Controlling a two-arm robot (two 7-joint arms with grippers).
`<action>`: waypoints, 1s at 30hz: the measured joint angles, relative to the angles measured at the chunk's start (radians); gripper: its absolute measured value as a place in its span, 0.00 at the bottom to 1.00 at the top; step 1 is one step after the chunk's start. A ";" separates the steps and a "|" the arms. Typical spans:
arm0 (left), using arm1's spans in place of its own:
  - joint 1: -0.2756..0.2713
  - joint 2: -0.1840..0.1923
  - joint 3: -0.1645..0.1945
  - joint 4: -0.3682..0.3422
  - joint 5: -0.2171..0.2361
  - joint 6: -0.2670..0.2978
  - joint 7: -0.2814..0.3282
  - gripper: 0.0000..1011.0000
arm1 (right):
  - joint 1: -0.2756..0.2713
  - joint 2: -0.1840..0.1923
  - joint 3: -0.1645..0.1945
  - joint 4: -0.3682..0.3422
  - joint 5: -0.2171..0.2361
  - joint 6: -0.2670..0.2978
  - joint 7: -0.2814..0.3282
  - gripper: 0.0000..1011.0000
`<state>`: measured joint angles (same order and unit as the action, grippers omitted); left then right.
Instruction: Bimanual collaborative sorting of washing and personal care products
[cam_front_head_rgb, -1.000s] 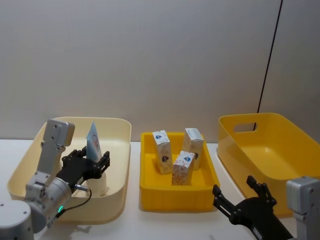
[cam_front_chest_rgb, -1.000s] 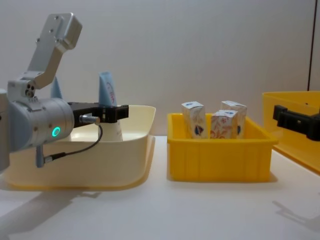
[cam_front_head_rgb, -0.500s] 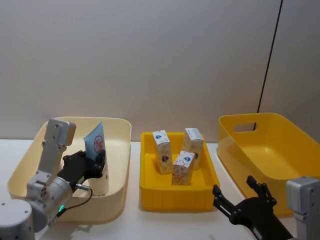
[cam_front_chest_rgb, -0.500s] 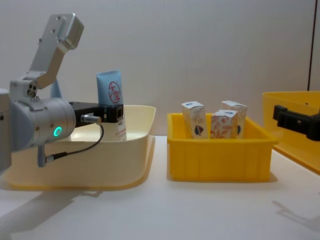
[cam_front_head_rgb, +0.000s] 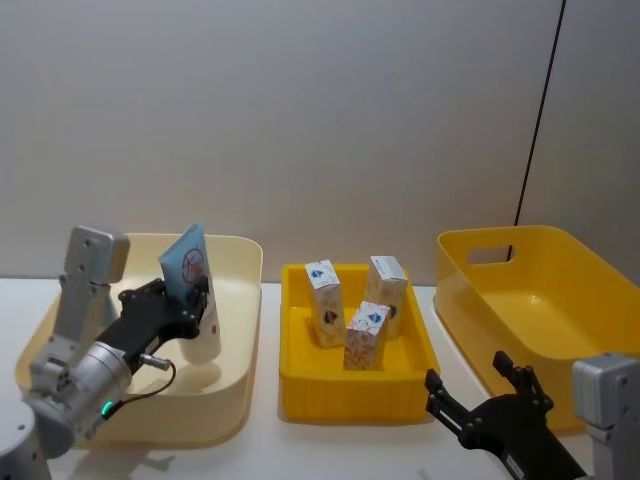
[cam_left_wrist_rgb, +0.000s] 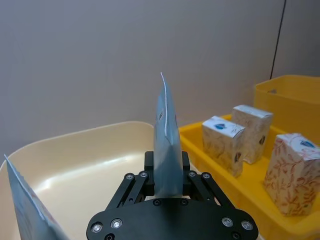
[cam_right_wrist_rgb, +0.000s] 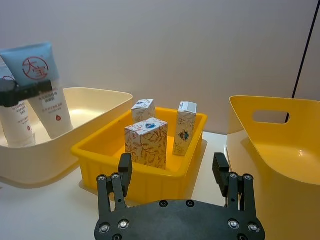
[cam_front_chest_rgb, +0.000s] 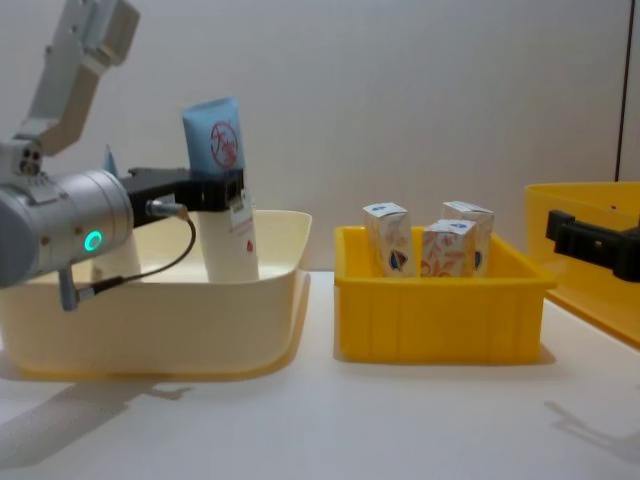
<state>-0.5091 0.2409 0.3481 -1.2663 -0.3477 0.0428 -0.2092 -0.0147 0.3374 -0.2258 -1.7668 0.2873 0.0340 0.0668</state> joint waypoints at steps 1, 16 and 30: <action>0.002 0.005 -0.004 -0.006 -0.007 -0.016 -0.018 0.26 | 0.000 0.000 0.000 0.000 0.000 0.000 0.000 0.99; 0.006 0.041 -0.030 -0.062 -0.110 -0.104 -0.219 0.26 | 0.000 0.000 0.000 0.000 0.000 0.000 0.000 0.99; -0.008 0.053 -0.015 -0.084 -0.224 -0.108 -0.397 0.26 | 0.000 0.000 0.000 0.000 0.000 0.000 0.000 0.99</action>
<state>-0.5175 0.2941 0.3331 -1.3500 -0.5712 -0.0650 -0.6057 -0.0147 0.3375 -0.2258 -1.7667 0.2873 0.0341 0.0668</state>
